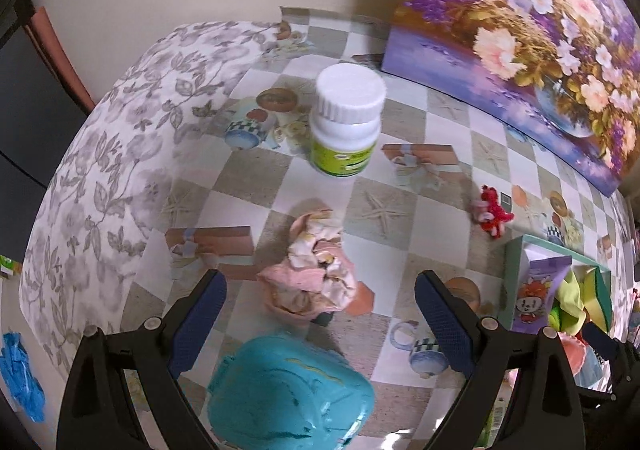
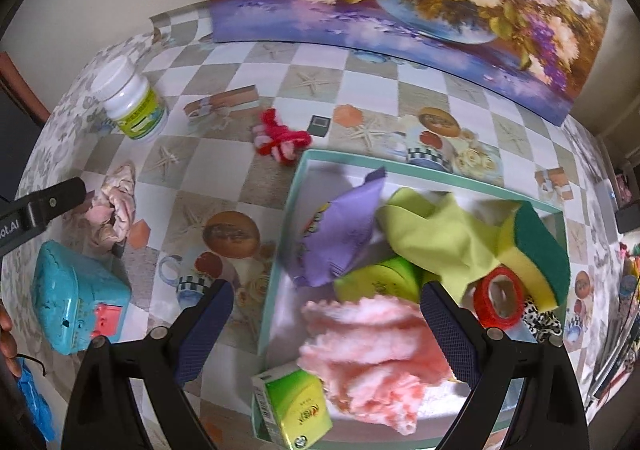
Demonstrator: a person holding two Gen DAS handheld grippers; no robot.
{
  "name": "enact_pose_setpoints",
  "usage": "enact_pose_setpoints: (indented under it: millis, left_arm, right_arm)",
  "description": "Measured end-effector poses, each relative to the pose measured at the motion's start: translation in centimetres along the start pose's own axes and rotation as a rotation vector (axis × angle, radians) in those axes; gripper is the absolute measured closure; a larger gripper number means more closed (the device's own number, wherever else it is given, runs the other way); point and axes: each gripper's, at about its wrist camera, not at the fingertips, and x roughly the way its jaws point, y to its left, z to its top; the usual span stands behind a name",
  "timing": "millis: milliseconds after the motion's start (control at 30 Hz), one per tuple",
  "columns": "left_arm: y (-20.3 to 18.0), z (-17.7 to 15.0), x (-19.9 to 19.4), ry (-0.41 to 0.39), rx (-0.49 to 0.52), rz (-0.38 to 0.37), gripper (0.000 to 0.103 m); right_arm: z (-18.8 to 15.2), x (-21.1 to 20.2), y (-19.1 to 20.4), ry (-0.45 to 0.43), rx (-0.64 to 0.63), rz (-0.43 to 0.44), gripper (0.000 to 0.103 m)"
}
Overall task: Organize soft objects
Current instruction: 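Grasp the pink-white cloth bundle with the left gripper while the right gripper grasps the red fuzzy toy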
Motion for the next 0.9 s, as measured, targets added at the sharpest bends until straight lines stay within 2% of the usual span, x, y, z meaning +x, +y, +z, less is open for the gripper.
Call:
enact_pose_setpoints:
  millis: [300, 433, 900]
  left_arm:
    - [1.5, 0.3, 2.3, 0.051, 0.003, 0.036, 0.008]
    - [1.7, 0.3, 3.8, 0.088, 0.004, 0.022, 0.008]
    - [0.9, 1.3, 6.2, 0.127, -0.003, -0.013, 0.008]
  right_arm:
    - [0.7, 1.2, 0.5, 0.012, -0.007, -0.018, 0.007]
    - [1.2, 1.4, 0.7, 0.01, -0.007, -0.02, 0.007]
    - [5.1, 1.4, 0.5, -0.07, -0.003, 0.023, 0.007]
